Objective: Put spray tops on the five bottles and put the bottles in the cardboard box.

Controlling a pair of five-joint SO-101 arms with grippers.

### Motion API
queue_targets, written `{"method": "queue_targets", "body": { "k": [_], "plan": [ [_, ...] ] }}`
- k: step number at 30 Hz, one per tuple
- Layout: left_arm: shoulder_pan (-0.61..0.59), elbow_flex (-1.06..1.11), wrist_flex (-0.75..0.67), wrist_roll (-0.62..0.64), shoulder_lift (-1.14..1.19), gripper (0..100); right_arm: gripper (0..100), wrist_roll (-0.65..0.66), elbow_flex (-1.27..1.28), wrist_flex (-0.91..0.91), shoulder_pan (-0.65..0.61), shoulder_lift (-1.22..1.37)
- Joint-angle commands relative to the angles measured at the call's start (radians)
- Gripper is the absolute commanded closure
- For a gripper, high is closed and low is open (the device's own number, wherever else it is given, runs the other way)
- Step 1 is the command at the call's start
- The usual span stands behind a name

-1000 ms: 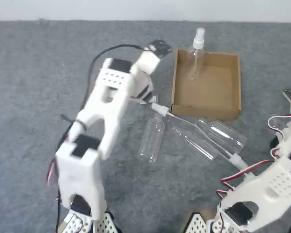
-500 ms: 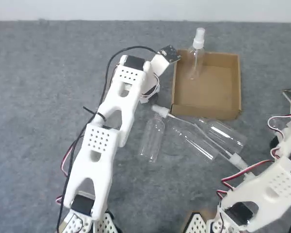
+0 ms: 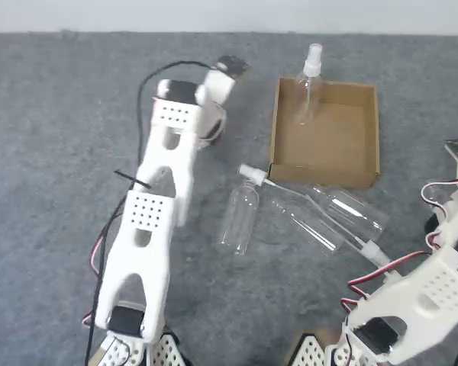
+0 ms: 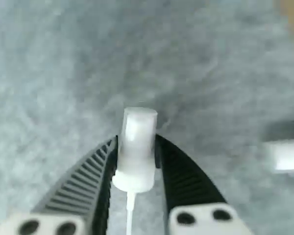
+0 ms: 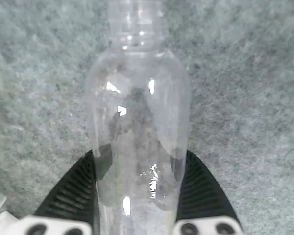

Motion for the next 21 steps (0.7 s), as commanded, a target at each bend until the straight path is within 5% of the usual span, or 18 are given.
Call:
{"method": "queue_targets", "body": {
  "k": [1,12,21],
  "plan": [
    [-0.035,0.099,0.046,0.071,-0.097,99,98.6,0.011,-0.002,0.01,0.008,-0.007],
    [-0.04,0.812,-0.002,0.071,-0.681,99,98.6,0.011,-0.002,0.008,0.005,-0.007],
    [-0.031,1.744,-0.508,0.066,-1.238,99,98.6,0.011,-0.002,0.012,-0.002,-0.007]
  ]
}}
